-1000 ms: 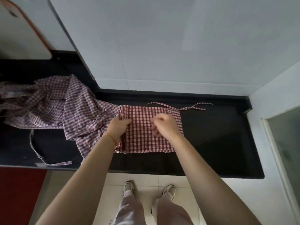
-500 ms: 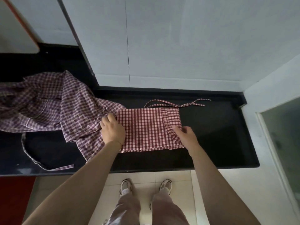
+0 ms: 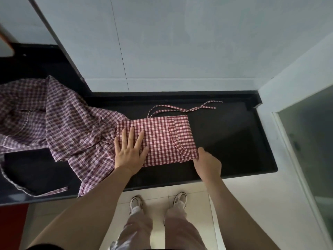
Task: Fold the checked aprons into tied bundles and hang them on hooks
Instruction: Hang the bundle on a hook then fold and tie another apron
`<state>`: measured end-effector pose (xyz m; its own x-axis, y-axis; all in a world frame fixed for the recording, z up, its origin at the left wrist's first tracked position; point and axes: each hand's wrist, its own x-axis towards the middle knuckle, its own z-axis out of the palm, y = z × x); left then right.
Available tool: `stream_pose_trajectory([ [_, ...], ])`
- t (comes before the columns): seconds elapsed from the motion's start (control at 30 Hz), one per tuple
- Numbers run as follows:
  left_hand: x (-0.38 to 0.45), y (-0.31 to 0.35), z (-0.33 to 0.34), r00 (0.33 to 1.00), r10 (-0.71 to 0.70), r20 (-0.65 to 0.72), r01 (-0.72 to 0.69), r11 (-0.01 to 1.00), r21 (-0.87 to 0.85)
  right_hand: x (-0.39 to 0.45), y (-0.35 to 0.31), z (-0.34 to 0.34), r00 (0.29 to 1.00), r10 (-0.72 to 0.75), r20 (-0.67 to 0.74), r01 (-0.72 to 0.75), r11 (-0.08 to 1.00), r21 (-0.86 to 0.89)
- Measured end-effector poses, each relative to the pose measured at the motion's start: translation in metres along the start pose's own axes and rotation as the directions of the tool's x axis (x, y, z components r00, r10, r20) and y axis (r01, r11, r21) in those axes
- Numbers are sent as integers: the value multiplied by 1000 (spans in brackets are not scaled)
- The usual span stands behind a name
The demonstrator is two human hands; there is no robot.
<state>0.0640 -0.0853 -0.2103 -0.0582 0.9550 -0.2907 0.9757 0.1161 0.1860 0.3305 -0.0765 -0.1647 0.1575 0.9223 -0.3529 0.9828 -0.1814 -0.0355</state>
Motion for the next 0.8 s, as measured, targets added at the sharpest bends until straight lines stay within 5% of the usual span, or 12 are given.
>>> stream_pose_trajectory([
  [0.17,-1,1,2,1000,-13,22,12,999,35,20,2,-37,910,13,414,-1,1000,-29],
  [0.23,-2,4,0,999,-20,34,18,998,56,27,-4,-57,955,46,292,-29,998,-61],
  [0.3,-2,7,-1,999,-24,33,21,998,66,27,-22,-62,998,-1,-60,7,994,111],
  [0.4,-3,7,-1,999,-27,23,26,997,73,28,-63,-41,901,-153,-406,283,916,284],
  [0.57,-2,7,2,1000,-30,3,29,996,83,44,-77,22,850,-487,-200,501,865,21],
  [0.8,-2,7,2,999,-35,23,33,996,87,53,-56,45,858,-460,-228,473,881,2],
])
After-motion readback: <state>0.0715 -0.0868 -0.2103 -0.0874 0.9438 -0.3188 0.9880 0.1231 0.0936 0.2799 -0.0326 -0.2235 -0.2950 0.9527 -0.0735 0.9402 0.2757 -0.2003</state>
